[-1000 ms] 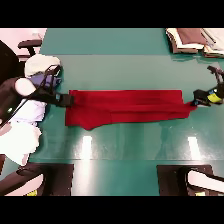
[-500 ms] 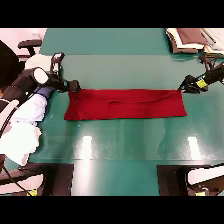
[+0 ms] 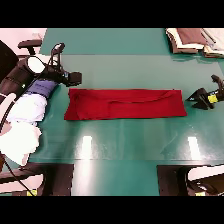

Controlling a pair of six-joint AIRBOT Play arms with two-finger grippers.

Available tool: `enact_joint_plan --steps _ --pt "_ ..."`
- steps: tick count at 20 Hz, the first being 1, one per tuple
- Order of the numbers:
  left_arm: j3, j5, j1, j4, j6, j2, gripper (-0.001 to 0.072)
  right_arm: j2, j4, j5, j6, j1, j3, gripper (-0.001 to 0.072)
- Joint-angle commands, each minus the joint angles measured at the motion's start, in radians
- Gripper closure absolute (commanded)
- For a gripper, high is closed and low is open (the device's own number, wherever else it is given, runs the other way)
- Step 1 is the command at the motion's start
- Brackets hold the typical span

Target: Fold the shirts.

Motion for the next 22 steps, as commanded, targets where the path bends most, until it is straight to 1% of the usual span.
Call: enact_joint_plan --steps 1,2,3,4,5,6,7,9,13,16,19,22 --pt "0.006 -0.01 -0.032 -0.105 0.024 -0.038 0.0684 -0.029 0.121 -0.055 -0.051 -0.002 -0.08 0.0163" --pt "0.006 -0.007 -0.062 -0.106 0.024 -0.057 0.0685 -0.04 0.12 -0.071 -0.053 0.029 -0.081 0.0198" --pt "0.006 0.0 -0.095 -0.107 0.027 -0.079 0.0685 -0.048 0.121 -0.081 -0.053 0.058 -0.079 0.0211" --pt "0.007 0.015 -0.129 -0.109 0.031 -0.101 0.0685 -0.055 0.118 -0.084 -0.053 0.087 -0.069 0.0364" --pt "0.007 0.051 -0.164 -0.111 0.031 -0.123 0.0685 -0.057 0.118 -0.081 -0.055 0.111 -0.051 0.0548" --pt "0.012 0.092 -0.195 -0.117 0.031 -0.149 0.0685 -0.053 0.12 -0.067 -0.055 0.127 -0.025 0.0677" --pt "0.033 0.112 -0.224 -0.124 0.031 -0.178 0.0685 -0.04 0.121 -0.05 -0.055 0.135 0.006 0.0698" --pt "0.119 0.098 -0.282 -0.128 0.031 -0.259 0.0685 0.01 0.122 -0.005 -0.046 0.153 0.081 0.0699" --pt "0.337 0.062 -0.365 -0.128 0.03 -0.441 0.0685 0.147 0.132 0.059 0.014 0.229 0.232 0.0698" --pt "0.448 0.014 -0.401 -0.133 0.024 -0.551 0.0685 0.226 0.255 0.054 0.014 0.313 0.319 0.0699" --pt "0.5 0.01 -0.418 -0.15 0.022 -0.612 0.0685 0.244 0.308 0.053 0.043 0.407 0.414 0.0698" --pt "0.51 0.016 -0.429 -0.159 0.022 -0.626 0.0686 0.243 0.306 0.039 0.059 0.504 0.472 0.0698"
